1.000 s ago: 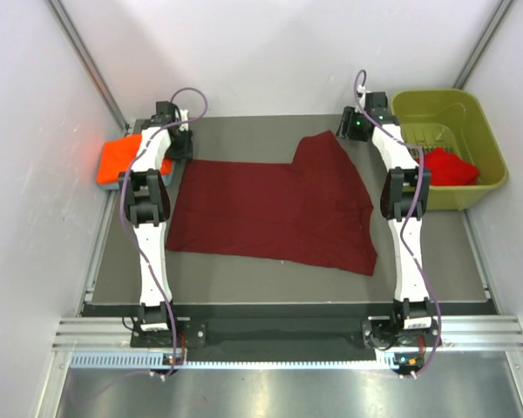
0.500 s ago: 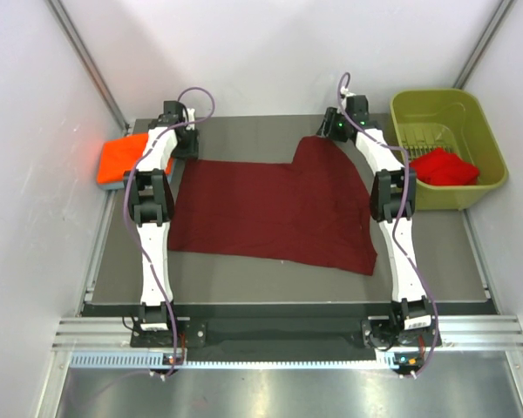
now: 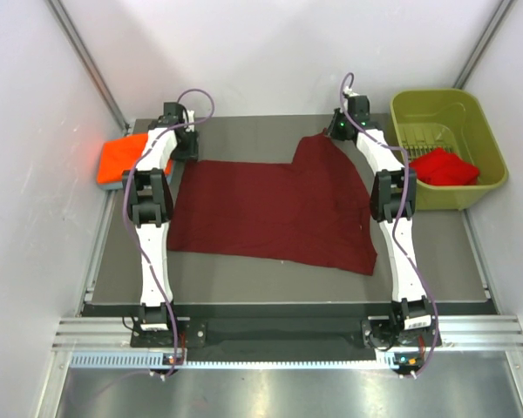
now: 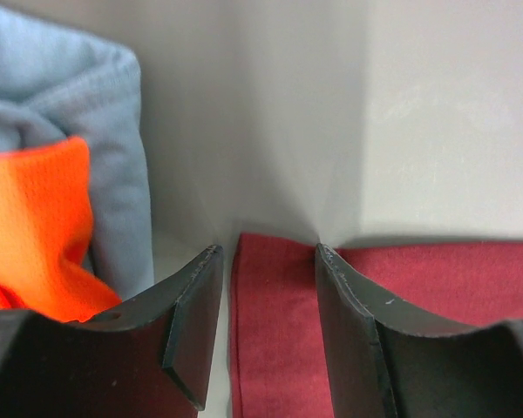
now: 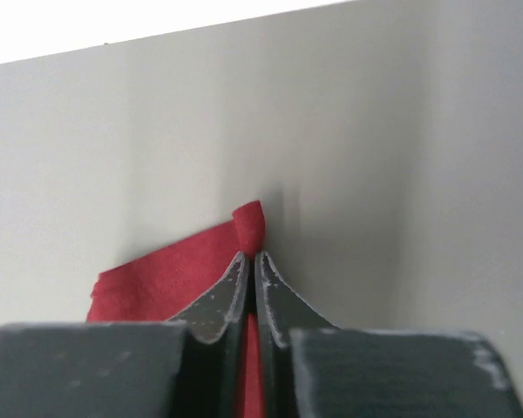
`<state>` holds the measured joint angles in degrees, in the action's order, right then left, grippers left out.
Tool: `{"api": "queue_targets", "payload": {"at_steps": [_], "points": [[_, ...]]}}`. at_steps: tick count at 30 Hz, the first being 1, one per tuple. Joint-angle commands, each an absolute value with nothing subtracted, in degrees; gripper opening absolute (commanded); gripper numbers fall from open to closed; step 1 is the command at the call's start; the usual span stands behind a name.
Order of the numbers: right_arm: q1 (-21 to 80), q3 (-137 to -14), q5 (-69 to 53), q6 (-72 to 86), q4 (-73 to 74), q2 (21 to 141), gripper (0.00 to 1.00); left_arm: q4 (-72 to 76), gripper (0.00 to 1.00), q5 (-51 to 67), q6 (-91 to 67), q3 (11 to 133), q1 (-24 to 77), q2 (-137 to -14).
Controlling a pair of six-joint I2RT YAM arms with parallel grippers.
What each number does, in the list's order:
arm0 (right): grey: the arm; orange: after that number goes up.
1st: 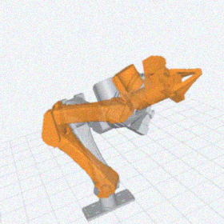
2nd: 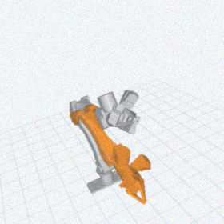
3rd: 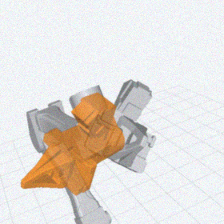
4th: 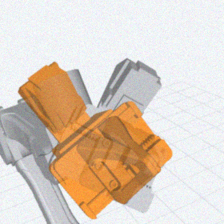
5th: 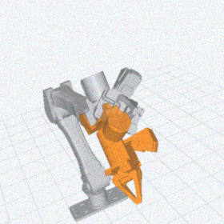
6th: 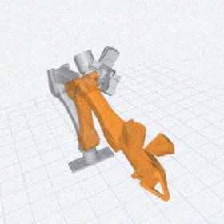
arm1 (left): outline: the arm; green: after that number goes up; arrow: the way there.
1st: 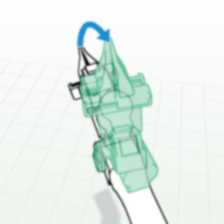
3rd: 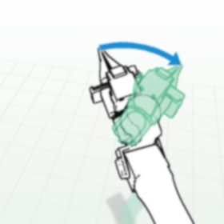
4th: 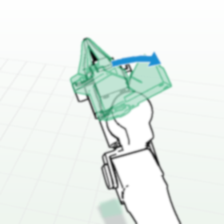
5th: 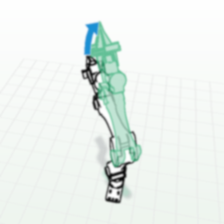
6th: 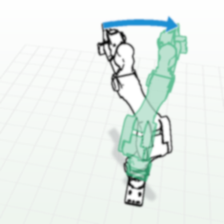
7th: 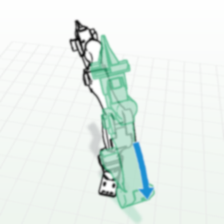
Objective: Fold and stack the t-shirts
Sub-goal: Fold the tshirt
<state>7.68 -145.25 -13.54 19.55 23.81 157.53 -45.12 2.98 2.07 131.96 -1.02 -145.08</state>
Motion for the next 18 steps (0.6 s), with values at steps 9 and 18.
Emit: {"api": "queue_targets", "payload": {"at_steps": [9, 18], "points": [[7.29, -148.1, -11.78, 19.78, 20.83, 158.38, 0.0, -47.81, 0.51, 0.53, 0.7, 128.31, -1.05, -139.04], [7.21, -148.18, -12.04, 19.86, 20.57, 158.03, 0.0, -47.99, 0.18, 0.53, 1.41, 131.93, -1.14, -142.12]]}}
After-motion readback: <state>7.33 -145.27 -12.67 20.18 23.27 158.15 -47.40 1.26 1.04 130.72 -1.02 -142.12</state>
